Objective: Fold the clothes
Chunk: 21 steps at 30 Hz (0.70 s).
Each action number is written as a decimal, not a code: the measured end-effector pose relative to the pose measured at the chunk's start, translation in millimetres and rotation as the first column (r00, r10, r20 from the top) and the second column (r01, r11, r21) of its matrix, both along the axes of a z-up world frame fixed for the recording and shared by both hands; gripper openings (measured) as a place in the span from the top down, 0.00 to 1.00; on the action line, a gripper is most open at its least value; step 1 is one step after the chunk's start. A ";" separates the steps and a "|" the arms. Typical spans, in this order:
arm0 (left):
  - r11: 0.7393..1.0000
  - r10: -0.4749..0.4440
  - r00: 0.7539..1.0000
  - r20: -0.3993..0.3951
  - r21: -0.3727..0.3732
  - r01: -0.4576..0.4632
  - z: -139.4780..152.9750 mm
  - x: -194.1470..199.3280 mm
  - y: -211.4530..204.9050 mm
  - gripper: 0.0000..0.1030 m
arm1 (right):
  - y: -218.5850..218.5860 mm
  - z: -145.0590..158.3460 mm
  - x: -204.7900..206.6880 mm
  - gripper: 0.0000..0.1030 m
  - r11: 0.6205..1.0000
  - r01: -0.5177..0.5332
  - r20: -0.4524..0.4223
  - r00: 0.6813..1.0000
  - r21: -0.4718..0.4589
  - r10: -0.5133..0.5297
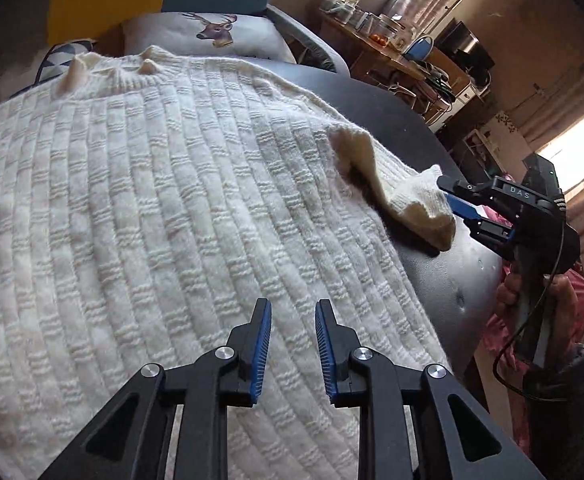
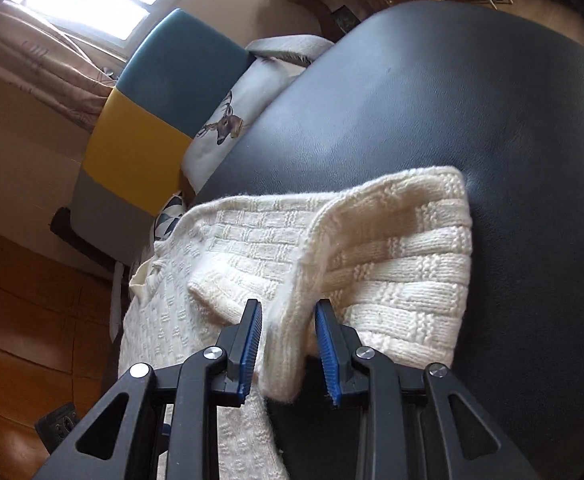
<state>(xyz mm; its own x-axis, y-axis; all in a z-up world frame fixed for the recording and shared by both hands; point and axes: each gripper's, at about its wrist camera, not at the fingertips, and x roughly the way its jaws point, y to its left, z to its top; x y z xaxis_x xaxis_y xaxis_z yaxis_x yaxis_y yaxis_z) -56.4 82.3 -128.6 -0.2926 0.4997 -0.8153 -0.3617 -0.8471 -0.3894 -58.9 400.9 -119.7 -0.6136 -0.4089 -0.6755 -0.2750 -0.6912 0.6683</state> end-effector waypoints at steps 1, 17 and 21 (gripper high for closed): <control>1.000 -0.004 1.000 -0.011 -0.009 0.004 0.0 -3.4 4.0 0.76 | -2.9 -4.5 -2.1 0.76 1.000 0.001 0.005 1.000 0.001 -0.001; 0.988 0.034 0.999 0.009 -0.154 -0.032 -26.1 -30.3 11.2 0.77 | 5.1 60.7 18.7 0.93 0.831 -0.046 0.019 0.999 0.555 0.042; 0.988 0.032 0.999 0.018 -0.151 -0.029 -26.2 -30.5 9.0 0.77 | 38.8 74.4 33.8 0.93 0.730 -0.041 0.078 0.997 0.682 -0.016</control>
